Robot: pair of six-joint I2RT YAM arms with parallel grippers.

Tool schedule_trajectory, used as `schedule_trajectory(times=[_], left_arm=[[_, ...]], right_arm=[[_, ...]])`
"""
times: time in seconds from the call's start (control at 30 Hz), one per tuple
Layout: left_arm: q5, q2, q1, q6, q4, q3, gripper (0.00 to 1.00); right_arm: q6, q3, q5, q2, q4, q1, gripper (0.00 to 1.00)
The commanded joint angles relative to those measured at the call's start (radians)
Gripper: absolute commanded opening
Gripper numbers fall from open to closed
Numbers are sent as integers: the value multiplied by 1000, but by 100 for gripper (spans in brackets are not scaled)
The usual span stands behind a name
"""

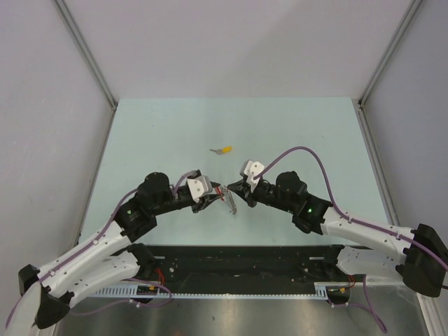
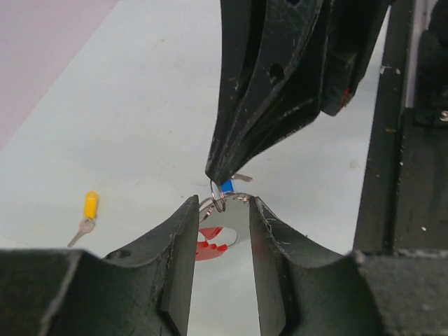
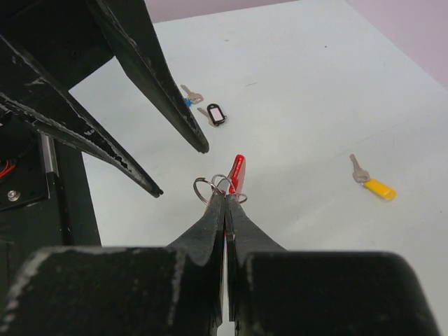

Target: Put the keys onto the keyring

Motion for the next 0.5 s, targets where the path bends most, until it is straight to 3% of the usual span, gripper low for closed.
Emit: schedule_trajectory(times=[0.0, 0.2, 0.47], left_arm=[[169, 19, 43, 61, -61, 46, 40], [195, 62, 60, 35, -57, 59, 41], [112, 53, 60, -37, -1, 40, 37]], right_arm=[[-59, 49, 13, -44, 24, 18, 0], [-96, 49, 50, -58, 13, 44, 0], [-119, 48, 125, -53, 21, 82, 0]])
